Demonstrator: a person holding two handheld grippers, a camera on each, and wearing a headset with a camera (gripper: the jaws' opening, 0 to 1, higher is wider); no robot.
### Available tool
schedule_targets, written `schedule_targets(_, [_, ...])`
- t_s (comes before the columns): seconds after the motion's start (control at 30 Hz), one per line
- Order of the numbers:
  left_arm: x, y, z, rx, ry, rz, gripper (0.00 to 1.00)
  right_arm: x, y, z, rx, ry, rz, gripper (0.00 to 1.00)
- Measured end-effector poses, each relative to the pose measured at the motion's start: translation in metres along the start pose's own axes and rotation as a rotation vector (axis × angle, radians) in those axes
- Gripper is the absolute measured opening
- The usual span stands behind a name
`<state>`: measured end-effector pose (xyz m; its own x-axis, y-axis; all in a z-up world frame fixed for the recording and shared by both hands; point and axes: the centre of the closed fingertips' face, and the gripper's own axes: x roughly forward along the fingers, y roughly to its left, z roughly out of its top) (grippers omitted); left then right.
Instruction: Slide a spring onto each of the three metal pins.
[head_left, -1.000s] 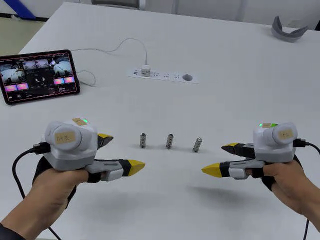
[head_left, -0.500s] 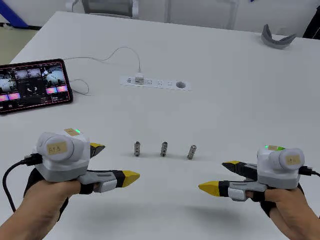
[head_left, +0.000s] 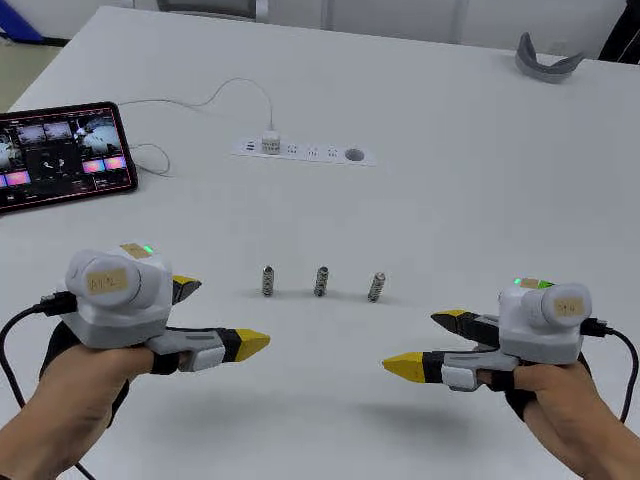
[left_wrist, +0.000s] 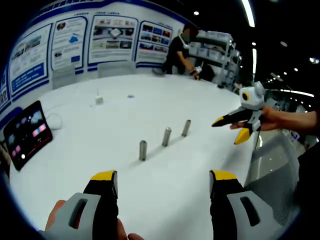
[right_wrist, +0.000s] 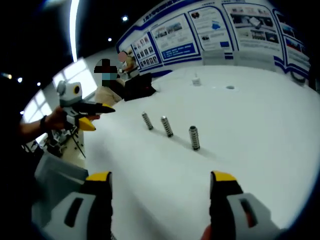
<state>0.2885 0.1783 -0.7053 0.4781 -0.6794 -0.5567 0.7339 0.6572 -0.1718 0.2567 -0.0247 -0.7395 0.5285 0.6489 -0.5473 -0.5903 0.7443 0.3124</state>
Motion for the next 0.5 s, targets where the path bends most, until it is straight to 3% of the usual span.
schedule_targets(0.5, [-0.0037,-0.0014,0.0003,-0.011,-0.005,-0.022,0.77,-0.0008,-0.0008,0.0011,0.005,-0.002,-0.005,0.84])
